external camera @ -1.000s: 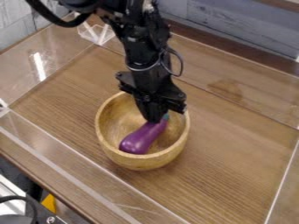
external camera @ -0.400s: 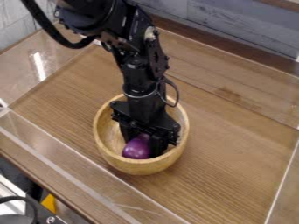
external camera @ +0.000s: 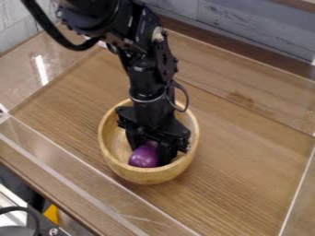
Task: Remove the purple eggplant from inside the brown bowl and put it on the table
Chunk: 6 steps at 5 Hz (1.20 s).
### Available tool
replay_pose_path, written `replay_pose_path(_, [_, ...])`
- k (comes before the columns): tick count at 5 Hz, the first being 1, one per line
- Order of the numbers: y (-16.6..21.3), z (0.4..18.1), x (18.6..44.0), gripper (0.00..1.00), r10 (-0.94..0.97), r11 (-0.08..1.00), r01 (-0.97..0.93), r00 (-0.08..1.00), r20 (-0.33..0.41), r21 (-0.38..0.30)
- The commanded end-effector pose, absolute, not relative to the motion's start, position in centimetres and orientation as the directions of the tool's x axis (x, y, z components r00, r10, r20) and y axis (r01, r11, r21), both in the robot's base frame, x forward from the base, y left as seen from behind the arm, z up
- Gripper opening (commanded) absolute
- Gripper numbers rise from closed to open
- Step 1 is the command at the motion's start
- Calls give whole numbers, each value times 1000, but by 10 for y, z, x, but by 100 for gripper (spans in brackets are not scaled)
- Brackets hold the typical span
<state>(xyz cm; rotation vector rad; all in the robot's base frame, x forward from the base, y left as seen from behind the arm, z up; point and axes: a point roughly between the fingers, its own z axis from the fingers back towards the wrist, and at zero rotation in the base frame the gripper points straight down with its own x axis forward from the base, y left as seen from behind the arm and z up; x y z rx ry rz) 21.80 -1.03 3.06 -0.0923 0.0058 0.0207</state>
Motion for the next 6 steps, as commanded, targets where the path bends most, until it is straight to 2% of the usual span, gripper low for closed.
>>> replay_pose_path(1, [-12, 46, 227, 0, 19, 995, -14, 999, 51, -94])
replay_pose_path(6, [-18, 58, 226, 0, 34, 994, -29, 998, 49, -104])
